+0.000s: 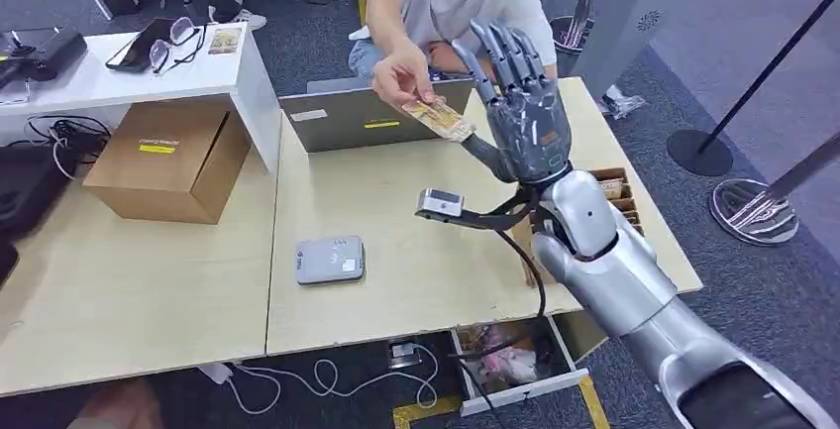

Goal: Pass the card to the sensor for recognition and then transmit it.

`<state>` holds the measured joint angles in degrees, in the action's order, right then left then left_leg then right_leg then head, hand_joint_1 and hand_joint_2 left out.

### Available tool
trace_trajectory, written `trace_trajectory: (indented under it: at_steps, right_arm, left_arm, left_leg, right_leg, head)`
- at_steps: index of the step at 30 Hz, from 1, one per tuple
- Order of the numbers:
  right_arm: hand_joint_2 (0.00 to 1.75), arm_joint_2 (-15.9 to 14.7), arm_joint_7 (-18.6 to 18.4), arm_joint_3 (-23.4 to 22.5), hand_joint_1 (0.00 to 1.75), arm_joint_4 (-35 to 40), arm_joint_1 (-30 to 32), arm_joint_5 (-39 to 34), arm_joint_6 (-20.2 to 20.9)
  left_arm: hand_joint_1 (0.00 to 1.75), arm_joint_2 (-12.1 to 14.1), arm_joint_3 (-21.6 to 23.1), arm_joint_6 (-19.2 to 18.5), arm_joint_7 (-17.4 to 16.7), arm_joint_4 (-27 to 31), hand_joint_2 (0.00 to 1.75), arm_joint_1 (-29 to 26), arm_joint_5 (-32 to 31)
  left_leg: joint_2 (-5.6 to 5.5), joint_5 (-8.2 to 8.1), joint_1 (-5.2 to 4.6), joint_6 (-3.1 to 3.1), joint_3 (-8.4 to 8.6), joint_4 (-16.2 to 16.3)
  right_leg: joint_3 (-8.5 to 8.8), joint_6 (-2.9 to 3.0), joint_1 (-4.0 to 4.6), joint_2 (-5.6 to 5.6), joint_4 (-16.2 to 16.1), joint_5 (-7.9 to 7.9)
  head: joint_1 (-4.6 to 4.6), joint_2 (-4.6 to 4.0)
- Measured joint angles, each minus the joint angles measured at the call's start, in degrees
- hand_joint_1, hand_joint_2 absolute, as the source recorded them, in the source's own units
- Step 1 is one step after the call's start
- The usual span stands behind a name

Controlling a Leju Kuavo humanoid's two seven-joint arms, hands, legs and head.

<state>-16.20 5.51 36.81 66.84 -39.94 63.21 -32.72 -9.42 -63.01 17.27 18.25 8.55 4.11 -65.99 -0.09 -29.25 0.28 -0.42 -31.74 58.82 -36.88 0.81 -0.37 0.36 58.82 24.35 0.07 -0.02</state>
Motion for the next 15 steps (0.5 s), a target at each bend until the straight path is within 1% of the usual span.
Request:
trace_trajectory:
  at_steps: [7, 15]
  right_arm:
    - [1.75, -0.2, 0.6, 0.0, 0.00, 0.6, 1.3, -0.6, -0.1]
    - [1.75, -1.3, 1.1, 0.0, 0.00, 0.8, 2.7, -1.2, -0.2]
  left_arm:
    - [0.00, 0.0, 0.0, 0.0, 0.0, 0.0, 0.00, 0.0, 0.0]
    - [0.00, 0.0, 0.0, -0.4, 0.0, 0.0, 0.00, 0.0, -0.4]
  left_leg:
    - [0.00, 0.00, 0.00, 0.00, 0.00, 0.0]
    - [0.00, 0.00, -0.01, 0.00, 0.00, 0.0]
  right_leg:
    - [-0.01, 0.00, 0.01, 0.00, 0.0, 0.00]
    - [0.00, 0.00, 0.00, 0.00, 0.0, 0.00]
  head:
    - [0.00, 0.00]
    - [-0.02, 0.00]
